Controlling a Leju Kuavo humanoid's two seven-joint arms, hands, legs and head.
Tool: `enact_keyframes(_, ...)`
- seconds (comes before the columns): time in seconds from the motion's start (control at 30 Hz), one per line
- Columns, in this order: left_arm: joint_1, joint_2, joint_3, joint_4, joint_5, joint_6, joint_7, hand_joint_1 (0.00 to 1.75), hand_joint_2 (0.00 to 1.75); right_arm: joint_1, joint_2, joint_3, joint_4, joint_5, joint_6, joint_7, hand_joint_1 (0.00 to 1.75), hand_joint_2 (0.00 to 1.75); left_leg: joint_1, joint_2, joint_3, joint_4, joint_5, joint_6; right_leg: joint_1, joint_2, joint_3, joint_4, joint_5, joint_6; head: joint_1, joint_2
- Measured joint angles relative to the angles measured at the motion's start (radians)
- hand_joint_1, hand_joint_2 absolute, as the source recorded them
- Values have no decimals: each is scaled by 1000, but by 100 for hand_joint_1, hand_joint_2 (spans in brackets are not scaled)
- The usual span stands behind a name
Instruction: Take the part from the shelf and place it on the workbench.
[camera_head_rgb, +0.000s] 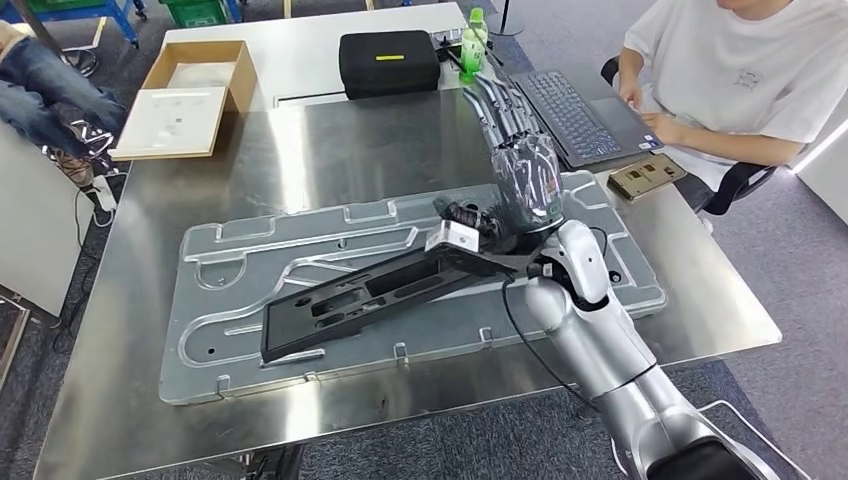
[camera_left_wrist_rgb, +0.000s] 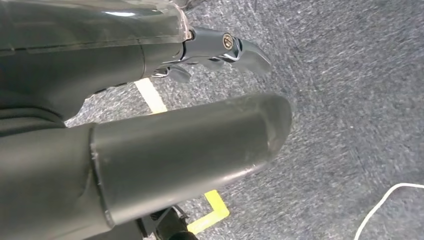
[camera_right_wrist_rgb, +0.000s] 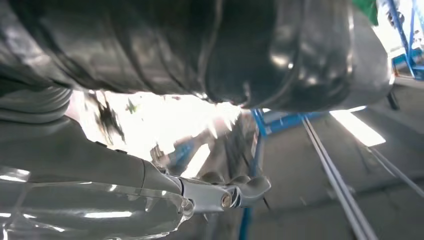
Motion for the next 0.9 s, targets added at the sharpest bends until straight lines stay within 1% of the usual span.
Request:
enact_keyframes(0.07, 2, 0, 0, 0, -1, 2, 3, 0, 0, 13, -2, 2, -37, 81, -18, 4, 0, 0, 2, -3, -2, -1, -2, -12, -1, -8, -1, -7, 5, -12, 0, 0)
enact_keyframes(0.1, 4, 0, 0, 0, 0, 3, 6, 0, 0, 18, -1, 4, -55, 113, -23, 7, 0, 0, 3, -3, -8, 12, -14, -17, -3, -13, 0, -11, 9, -19, 0, 0)
enact_keyframes(0.13, 6, 0, 0, 0, 1, 4, 9, 0, 0, 20, -1, 8, -73, 139, -26, 9, 0, 0, 4, -2, -24, 45, -37, -21, -5, -19, 1, -16, 12, -26, -1, 0)
enact_keyframes(0.17, 8, 0, 0, 0, 2, 5, 11, 0, 0, 23, -1, 13, -88, 158, -28, 12, 0, 0, 6, 0, -48, 98, -67, -23, -4, -25, 2, -18, 13, -32, -1, 0)
enact_keyframes(0.2, 10, 0, 0, 0, 3, 5, 12, 0, 0, 26, -1, 19, -102, 174, -29, 15, 0, 0, 7, 3, -79, 166, -97, -25, -3, -31, 1, -19, 13, -36, -1, 0)
enact_keyframes(0.23, 11, 0, 0, 0, 5, 6, 10, 0, 0, 31, -1, 26, -113, 187, -30, 17, 0, 0, 7, 4, -110, 231, -119, -26, 0, -37, 1, -18, 12, -38, -1, 0)
enact_keyframes(0.27, 13, 0, 0, 0, 5, 6, 8, 0, 0, 36, -1, 33, -122, 197, -30, 19, 0, 0, 7, 5, -129, 271, -126, -27, 2, -44, 2, -17, 10, -40, -1, 0)
enact_keyframes(0.3, 13, 0, 0, 0, 6, 6, 6, 0, 0, 40, -1, 41, -131, 204, -30, 20, 0, 0, 7, 6, -133, 277, -114, -27, 4, -50, 3, -16, 8, -42, -1, 0)
enact_keyframes(0.33, 13, 0, 0, 0, 6, 6, 3, 0, 0, 42, -1, 47, -139, 208, -30, 20, 0, 0, 7, 8, -117, 244, -87, -25, 6, -57, 5, -14, 5, -42, -1, 0)
enact_keyframes(0.37, 13, 0, 0, 0, 7, 7, 1, 0, 0, 43, -1, 51, -147, 210, -30, 22, 0, 0, 6, 16, -86, 180, -51, -22, 7, -64, 9, -12, 1, -41, -1, 0)
enact_keyframes(0.4, 13, 0, 0, 0, 7, 7, -1, 0, 0, 43, -1, 55, -154, 211, -30, 23, 0, 0, 3, 35, -53, 112, -25, -17, 8, -71, 12, -10, -4, -39, -1, 0)
enact_keyframes(0.43, 13, -1, 0, 0, 8, 8, -2, 0, 0, 43, -1, 57, -159, 211, -30, 25, 0, 0, -3, 56, -25, 55, -7, -11, 11, -77, 14, -7, -8, -36, -1, 0)
enact_keyframes(0.47, 13, -1, 0, 0, 9, 9, -4, 0, 0, 42, -1, 58, -164, 211, -30, 26, 0, 0, -9, 72, -10, 20, 0, -5, 13, -84, 15, -4, -11, -32, -1, 0)
enact_keyframes(0.5, 13, -1, 0, 0, 9, 10, -6, 0, 0, 42, -1, 60, -167, 209, -30, 27, 0, 0, -14, 79, -6, 9, -3, 0, 16, -92, 16, -4, -12, -28, -1, 0)
enact_keyframes(0.53, 14, -2, 0, 0, 10, 12, -8, 0, 0, 42, -1, 62, -170, 207, -30, 29, 0, 0, -16, 73, -7, 6, 0, 4, 18, -101, 17, -3, -13, -24, -1, 0)
enact_keyframes(0.57, 16, -2, 0, 0, 12, 15, -10, 0, 0, 42, -1, 64, -172, 204, -30, 29, 0, 0, -14, 61, -8, 4, 3, 9, 18, -109, 18, -4, -16, -19, 0, 0)
enact_keyframes(0.6, 18, -2, 0, 0, 13, 17, -12, 0, 0, 41, -1, 66, -174, 202, -30, 30, 0, 0, -12, 50, -7, 0, 6, 14, 16, -103, 18, 1, -22, -13, -1, 0)
enact_keyframes(0.63, 20, -2, 0, 0, 16, 19, -13, 0, 0, 41, -1, 67, -175, 201, -30, 30, 0, 0, -9, 39, -6, -3, 10, 19, 13, -85, 13, 19, -38, -7, 0, 0)
enact_keyframes(0.67, 21, -2, 1, 0, 18, 20, -14, 0, 0, 40, -1, 68, -176, 201, -30, 31, 0, 0, -6, 29, -5, -6, 13, 25, 9, -60, -2, 58, -65, -1, 0, 0)
enact_keyframes(0.7, 21, -2, 1, 0, 20, 21, -15, 0, 0, 41, -2, 69, -177, 201, -30, 32, 0, 0, -5, 19, -6, -7, 15, 28, 5, -35, -26, 115, -98, 3, 0, 0)
enact_keyframes(0.73, 22, -2, 1, 0, 22, 21, -15, 0, 0, 42, -2, 69, -177, 200, -30, 33, 0, 0, -4, 8, -8, -7, 17, 31, 3, -22, -57, 181, -130, 6, 0, 0)
enact_keyframes(0.77, 23, -2, 1, 0, 24, 22, -15, 0, 0, 43, -2, 70, -177, 200, -30, 34, 0, 0, -4, -4, -10, -7, 18, 32, 0, -18, -83, 237, -151, 8, 0, 0)
enact_keyframes(0.8, 26, -1, 1, 0, 26, 23, -15, 0, 0, 44, -3, 71, -176, 200, -30, 35, 0, 0, -4, -17, -11, -7, 19, 32, -2, -17, -97, 264, -153, 10, 0, 0)
enact_keyframes(0.83, 29, -1, 2, 0, 28, 23, -15, 0, 0, 44, -3, 73, -175, 199, -30, 35, 0, 0, -4, -29, -12, -6, 20, 31, -5, -16, -91, 252, -135, 10, 0, 0)
enact_keyframes(0.87, 32, -1, 2, 0, 29, 24, -15, 0, 0, 43, -3, 74, -175, 199, -30, 34, 0, 0, -4, -42, -11, -6, 22, 30, -8, -11, -66, 204, -102, 9, 0, 0)
enact_keyframes(0.9, 33, -1, 2, 0, 30, 25, -15, 0, 0, 41, -3, 75, -175, 198, -30, 34, 0, 0, -3, -55, -11, -5, 23, 27, -11, 4, -32, 133, -68, 8, 0, 0)
